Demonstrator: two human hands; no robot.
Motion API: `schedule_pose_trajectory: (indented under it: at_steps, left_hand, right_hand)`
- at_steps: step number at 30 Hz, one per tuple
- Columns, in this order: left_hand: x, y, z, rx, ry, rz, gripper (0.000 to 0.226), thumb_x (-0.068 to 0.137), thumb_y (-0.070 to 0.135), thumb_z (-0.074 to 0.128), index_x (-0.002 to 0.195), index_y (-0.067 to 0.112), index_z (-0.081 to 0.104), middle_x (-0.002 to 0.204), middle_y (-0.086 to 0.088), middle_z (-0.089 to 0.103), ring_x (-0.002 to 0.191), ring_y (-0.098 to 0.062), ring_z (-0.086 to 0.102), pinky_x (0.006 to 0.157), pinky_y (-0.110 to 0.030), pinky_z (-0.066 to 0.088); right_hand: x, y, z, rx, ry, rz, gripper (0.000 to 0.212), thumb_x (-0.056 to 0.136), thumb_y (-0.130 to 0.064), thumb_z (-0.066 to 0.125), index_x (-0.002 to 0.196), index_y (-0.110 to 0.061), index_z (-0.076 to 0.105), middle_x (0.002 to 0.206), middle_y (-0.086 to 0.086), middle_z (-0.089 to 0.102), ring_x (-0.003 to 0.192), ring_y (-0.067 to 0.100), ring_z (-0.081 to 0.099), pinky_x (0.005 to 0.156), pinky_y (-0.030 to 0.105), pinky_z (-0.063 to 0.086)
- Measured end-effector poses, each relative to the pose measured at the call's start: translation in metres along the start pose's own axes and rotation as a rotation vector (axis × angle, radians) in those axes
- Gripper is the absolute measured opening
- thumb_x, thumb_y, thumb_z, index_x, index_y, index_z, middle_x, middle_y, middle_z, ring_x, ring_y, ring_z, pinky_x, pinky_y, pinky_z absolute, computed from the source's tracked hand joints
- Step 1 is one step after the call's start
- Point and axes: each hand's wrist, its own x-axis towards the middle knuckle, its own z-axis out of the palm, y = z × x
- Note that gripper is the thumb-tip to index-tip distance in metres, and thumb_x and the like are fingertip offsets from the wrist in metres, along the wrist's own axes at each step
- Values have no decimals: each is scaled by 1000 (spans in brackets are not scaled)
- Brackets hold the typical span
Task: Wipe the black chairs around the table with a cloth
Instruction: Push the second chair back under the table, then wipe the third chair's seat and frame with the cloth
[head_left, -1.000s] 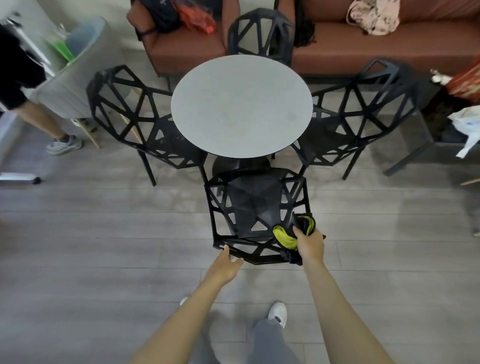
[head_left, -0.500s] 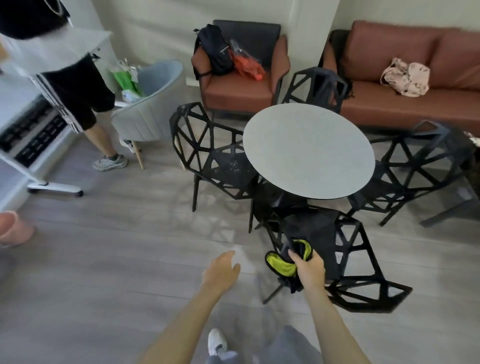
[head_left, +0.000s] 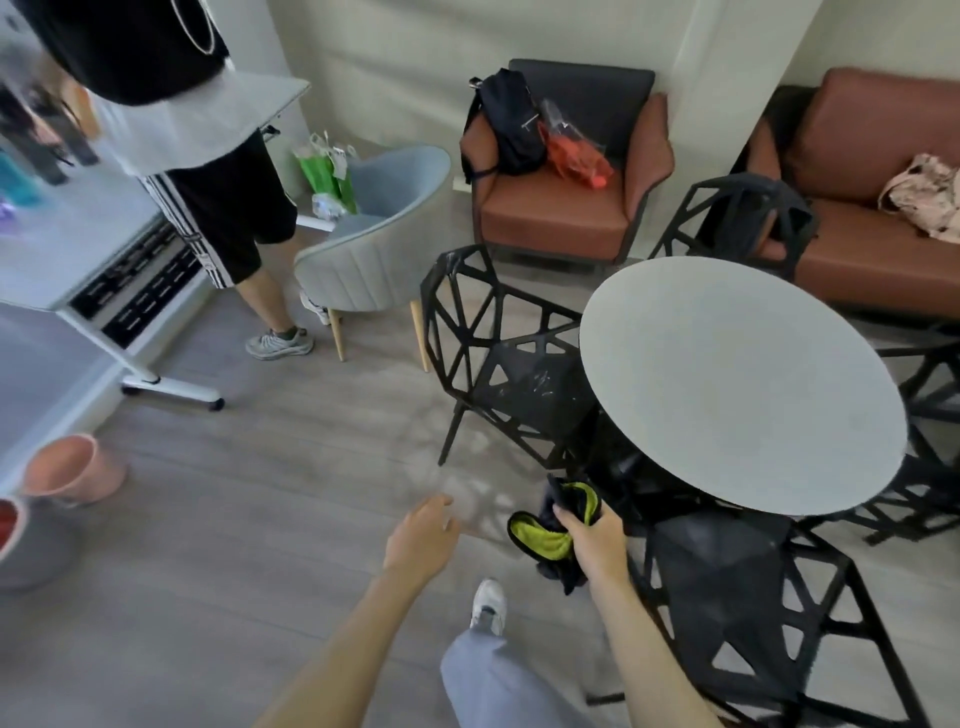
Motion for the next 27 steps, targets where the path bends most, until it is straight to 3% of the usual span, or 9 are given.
schedule_pose_trajectory:
  at_steps: [6, 10, 13, 16, 23, 27]
  left_hand:
    - [82, 15, -73, 38, 0, -9, 43, 106, 29, 45, 149, 24, 49, 151, -1, 53, 135, -27, 52, 107, -36, 43]
    - [134, 30, -115, -3, 22, -11, 39, 106, 27, 47, 144, 20, 53, 148, -4, 55, 134, -28, 53, 106, -36, 43]
    - [171, 36, -141, 3, 21, 12, 40, 106, 26, 48, 145, 21, 53, 146, -2, 57, 131, -26, 55, 104, -36, 44]
    - [216, 42, -169, 13, 8, 40, 36, 106, 26, 46, 141, 23, 55, 138, -1, 61, 124, -24, 59, 102, -37, 47]
    - [337, 47, -223, 36, -35, 177, 41, 108, 22, 41, 148, 19, 49, 146, -4, 57, 132, -31, 54, 103, -40, 41]
    - [394, 50, -256, -22, -34, 206, 44, 106, 23, 46, 150, 23, 45, 143, -6, 60, 130, -33, 56, 101, -41, 44]
  right_hand:
    - [72, -84, 53, 47, -37, -3, 26, 85, -24, 82, 108, -15, 72, 103, 2, 71, 100, 24, 66, 91, 38, 52]
    - [119, -119, 77, 57, -17, 6, 32, 77, -40, 83, 104, -26, 73, 103, -4, 75, 102, 24, 70, 97, 50, 55]
    - [142, -143, 92, 97, 18, 10, 21, 84, -27, 83, 101, -29, 72, 102, -3, 75, 104, 26, 68, 99, 50, 54]
    - [164, -159, 113, 106, 59, 31, 21, 84, -25, 83, 102, -26, 72, 101, -2, 75, 104, 27, 69, 99, 50, 53]
    - [200, -183, 173, 140, 198, 115, 16, 85, -19, 82, 91, -29, 71, 93, -5, 76, 94, 17, 70, 95, 48, 56]
    - [204, -210, 219, 151, 297, 164, 17, 87, -18, 81, 90, -31, 70, 92, -5, 76, 96, 21, 71, 95, 47, 56]
